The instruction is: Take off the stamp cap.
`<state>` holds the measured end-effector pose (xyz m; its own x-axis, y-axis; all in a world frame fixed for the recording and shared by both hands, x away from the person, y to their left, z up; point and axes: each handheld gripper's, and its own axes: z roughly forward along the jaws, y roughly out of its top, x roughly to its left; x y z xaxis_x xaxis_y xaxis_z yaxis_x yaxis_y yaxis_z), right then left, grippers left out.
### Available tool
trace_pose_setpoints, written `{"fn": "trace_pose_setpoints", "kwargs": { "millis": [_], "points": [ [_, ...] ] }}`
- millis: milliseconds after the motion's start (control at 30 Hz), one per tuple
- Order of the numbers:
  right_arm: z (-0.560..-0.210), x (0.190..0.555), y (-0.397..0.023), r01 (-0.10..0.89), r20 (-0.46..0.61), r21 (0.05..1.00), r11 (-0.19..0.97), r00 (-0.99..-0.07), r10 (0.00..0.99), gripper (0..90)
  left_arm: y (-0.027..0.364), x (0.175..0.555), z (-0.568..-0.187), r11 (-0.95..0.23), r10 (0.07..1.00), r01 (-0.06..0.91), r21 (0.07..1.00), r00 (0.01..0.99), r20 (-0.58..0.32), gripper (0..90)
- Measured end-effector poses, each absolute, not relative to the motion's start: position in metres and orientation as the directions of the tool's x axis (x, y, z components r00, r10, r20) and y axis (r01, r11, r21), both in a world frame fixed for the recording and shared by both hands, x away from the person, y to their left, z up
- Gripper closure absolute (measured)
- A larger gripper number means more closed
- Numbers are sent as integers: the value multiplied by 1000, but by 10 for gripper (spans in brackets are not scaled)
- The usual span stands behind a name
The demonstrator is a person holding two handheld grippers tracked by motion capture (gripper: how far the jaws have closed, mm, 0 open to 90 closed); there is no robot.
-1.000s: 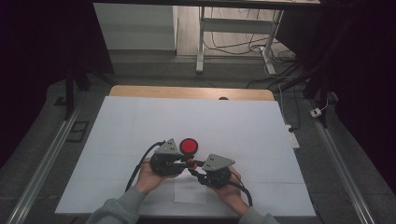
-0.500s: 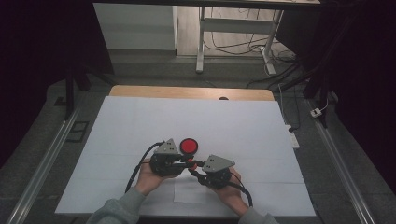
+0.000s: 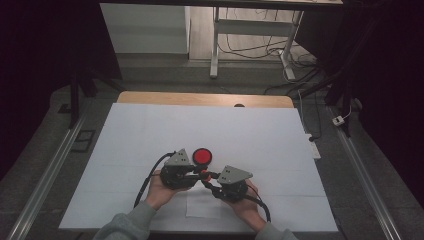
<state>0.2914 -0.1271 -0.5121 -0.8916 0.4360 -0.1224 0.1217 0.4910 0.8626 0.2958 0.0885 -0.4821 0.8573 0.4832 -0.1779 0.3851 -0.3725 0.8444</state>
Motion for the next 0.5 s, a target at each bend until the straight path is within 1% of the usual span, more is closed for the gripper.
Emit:
{"fn": "trace_pose_setpoints", "kwargs": {
  "millis": [500],
  "points": [
    [-511,291,-129,111,-125,864,490,-897,424,651,89,295,-481,-363,481,383,849,858,-182,730]
  ]
}}
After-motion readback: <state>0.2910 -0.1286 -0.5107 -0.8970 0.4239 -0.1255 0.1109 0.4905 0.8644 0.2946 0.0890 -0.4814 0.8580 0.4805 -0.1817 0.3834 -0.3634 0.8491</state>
